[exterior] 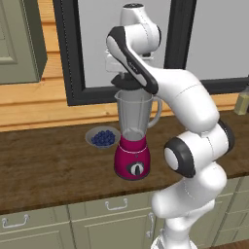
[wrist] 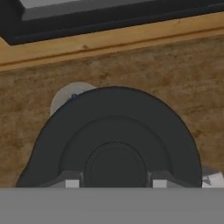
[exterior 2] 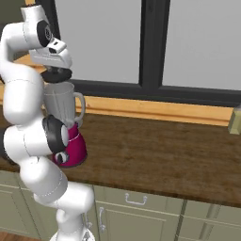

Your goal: Close the lid blender by securely placing the lid on top.

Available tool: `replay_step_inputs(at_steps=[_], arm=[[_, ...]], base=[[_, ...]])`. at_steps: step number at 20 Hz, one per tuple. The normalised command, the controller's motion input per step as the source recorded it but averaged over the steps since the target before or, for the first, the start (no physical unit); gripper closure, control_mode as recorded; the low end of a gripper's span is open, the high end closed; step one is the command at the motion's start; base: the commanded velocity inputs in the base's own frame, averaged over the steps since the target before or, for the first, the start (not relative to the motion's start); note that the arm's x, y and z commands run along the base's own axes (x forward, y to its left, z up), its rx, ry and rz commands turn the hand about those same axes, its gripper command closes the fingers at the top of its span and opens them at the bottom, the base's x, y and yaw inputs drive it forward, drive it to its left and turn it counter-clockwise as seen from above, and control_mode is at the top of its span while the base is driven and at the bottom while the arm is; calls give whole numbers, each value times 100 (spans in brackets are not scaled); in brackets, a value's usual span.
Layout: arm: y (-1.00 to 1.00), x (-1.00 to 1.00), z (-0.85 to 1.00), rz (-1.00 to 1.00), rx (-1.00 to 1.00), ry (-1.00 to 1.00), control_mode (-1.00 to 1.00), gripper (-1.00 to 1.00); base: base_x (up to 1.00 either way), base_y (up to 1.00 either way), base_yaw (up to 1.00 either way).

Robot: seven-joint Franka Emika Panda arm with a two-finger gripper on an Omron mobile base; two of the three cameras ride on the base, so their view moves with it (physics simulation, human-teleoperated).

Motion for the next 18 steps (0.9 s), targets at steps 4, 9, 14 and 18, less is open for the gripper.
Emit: replay_step_inputs(at_steps=[4, 9, 14, 18], arm=[[0, -45, -1, 0, -4, 0, -100, 100], [-4, -31, -13, 0, -5, 0, -100, 100], [-1, -3, -15, 0, -3, -1, -100, 100], [0, 1, -7, 0, -3, 0, -100, 100]], base=[[0, 0, 0], [0, 0, 0], [0, 0, 0], [0, 0, 0]])
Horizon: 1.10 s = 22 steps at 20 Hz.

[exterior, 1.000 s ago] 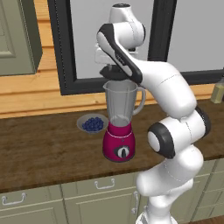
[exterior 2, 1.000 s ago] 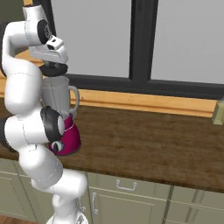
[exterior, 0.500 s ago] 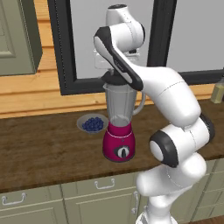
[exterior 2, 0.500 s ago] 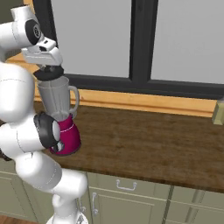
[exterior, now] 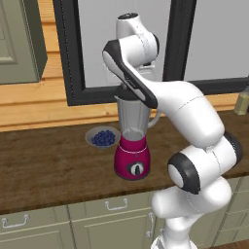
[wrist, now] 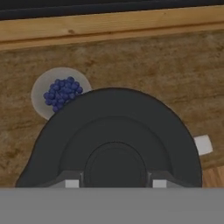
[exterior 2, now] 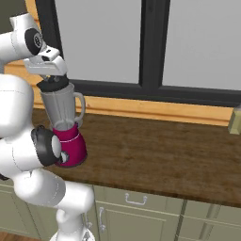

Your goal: Close the lid blender by securely placing the lid on top.

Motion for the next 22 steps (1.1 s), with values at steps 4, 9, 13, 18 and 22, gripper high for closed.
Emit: replay_step_inputs(at_steps=[4, 9, 13, 18, 22], arm=[[-1, 5, -10, 2, -4, 0, -100, 100], [-16, 0, -10, 1, -2, 0, -100, 100], [-21, 0, -14, 0, 0, 0, -100, 100], [-4, 1, -10, -3, 0, 0, -100, 100], [-9, -11, -2, -7, 0, 0, -100, 100]], base=[[0, 0, 0], [0, 0, 0], [0, 0, 0], [0, 0, 0], [0, 0, 0]])
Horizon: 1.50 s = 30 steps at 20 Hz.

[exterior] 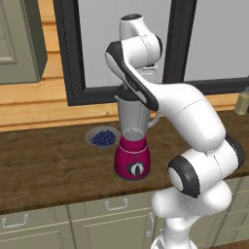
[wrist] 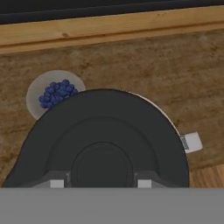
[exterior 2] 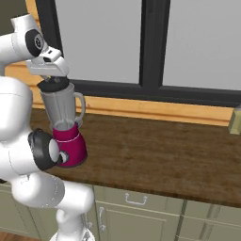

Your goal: Close the lid blender by securely placing the lid on top.

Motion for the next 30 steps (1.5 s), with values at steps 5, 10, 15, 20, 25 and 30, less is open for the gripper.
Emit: replay_step_inputs(at_steps=[5, 10, 15, 20, 25, 30], arm=[[-21, -19, -7, -16, 0, 0, -100, 100], [-6, -1, -8, -16, 0, 0, -100, 100], [0, 0, -4, -7, 1, -1, -100, 100], [-7, 11, -5, -1, 0, -6, -100, 100], [-8, 21, -3, 0, 0, -8, -100, 100], [3, 3, 0, 0, 0, -5, -100, 100]], base=[[0, 0, 0], [0, 0, 0], [0, 0, 0], [0, 0, 0], [0, 0, 0], [0, 0, 0]])
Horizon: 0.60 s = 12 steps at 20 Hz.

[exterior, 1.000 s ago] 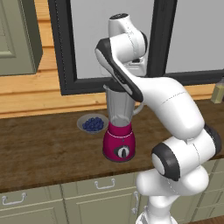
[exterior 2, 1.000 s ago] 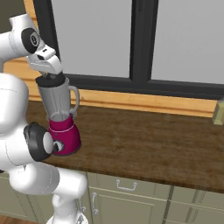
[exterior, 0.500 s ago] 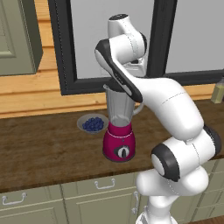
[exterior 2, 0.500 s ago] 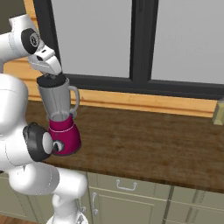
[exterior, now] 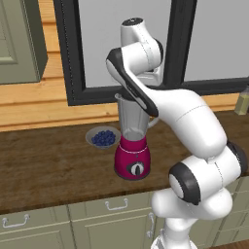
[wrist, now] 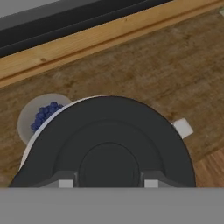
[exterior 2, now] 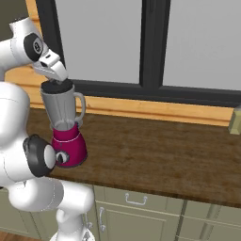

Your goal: Close the lid blender by securely placing the lid on top.

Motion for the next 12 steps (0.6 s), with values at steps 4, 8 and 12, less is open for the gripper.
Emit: replay_step_inputs(at_steps=[4, 8, 12], arm=[[33, 0, 0, 0, 0, 0, -100, 100], [21, 0, 0, 0, 0, 0, -100, 100], [2, 7, 0, 0, 0, -2, -100, 100]], base=[[0, 0, 0], [0, 0, 0], [0, 0, 0]])
